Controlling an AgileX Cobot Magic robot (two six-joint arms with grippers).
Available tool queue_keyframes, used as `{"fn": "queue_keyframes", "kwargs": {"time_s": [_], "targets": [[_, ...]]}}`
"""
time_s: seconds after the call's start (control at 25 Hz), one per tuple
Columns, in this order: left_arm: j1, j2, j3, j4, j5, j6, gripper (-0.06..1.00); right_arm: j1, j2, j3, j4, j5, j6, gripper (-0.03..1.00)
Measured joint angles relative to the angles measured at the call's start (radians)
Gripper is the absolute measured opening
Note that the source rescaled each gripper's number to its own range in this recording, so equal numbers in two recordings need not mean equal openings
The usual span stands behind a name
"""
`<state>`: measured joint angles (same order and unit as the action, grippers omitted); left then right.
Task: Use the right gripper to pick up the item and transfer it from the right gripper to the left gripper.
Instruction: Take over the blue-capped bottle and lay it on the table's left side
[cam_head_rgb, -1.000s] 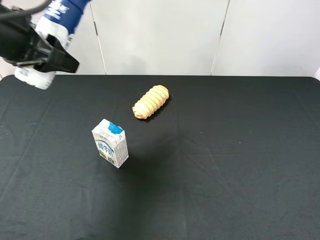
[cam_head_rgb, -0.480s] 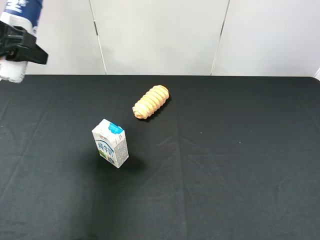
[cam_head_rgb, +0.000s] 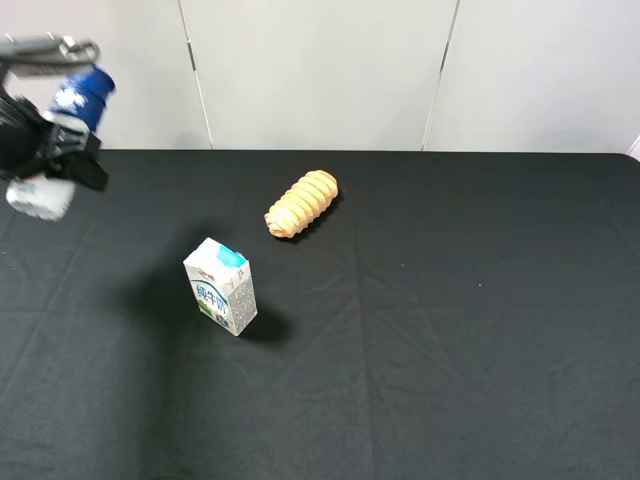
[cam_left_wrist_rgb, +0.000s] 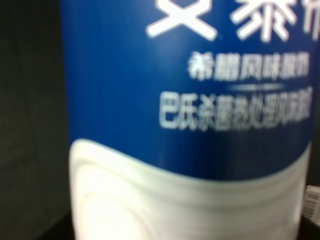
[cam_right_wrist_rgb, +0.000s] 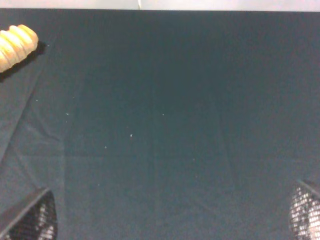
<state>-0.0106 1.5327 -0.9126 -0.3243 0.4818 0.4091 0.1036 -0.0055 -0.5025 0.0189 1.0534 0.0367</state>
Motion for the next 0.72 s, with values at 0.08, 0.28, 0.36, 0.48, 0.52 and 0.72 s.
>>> {"fn": "queue_keyframes", "kwargs": {"time_s": [0.08, 0.28, 0.36, 0.48, 0.52, 0.72], "targets": [[0.000, 0.056, 0.000, 0.000, -0.028, 0.000, 0.02, 0.000, 0.000, 0.000, 0.000, 0.000, 0.000, 1.00], [0.000, 0.202, -0.026, -0.001, -0.095, 0.001, 0.02, 0.000, 0.000, 0.000, 0.000, 0.000, 0.000, 1.00], [0.000, 0.253, -0.052, -0.002, -0.104, 0.001, 0.02, 0.000, 0.000, 0.000, 0.000, 0.000, 0.000, 1.00], [0.000, 0.325, -0.096, -0.004, -0.104, 0.003, 0.02, 0.000, 0.000, 0.000, 0.000, 0.000, 0.000, 1.00], [0.000, 0.346, -0.107, -0.004, -0.104, 0.003, 0.02, 0.000, 0.000, 0.000, 0.000, 0.000, 0.000, 1.00], [0.000, 0.419, -0.162, -0.005, -0.089, 0.003, 0.02, 0.000, 0.000, 0.000, 0.000, -0.001, 0.000, 1.00]]}}
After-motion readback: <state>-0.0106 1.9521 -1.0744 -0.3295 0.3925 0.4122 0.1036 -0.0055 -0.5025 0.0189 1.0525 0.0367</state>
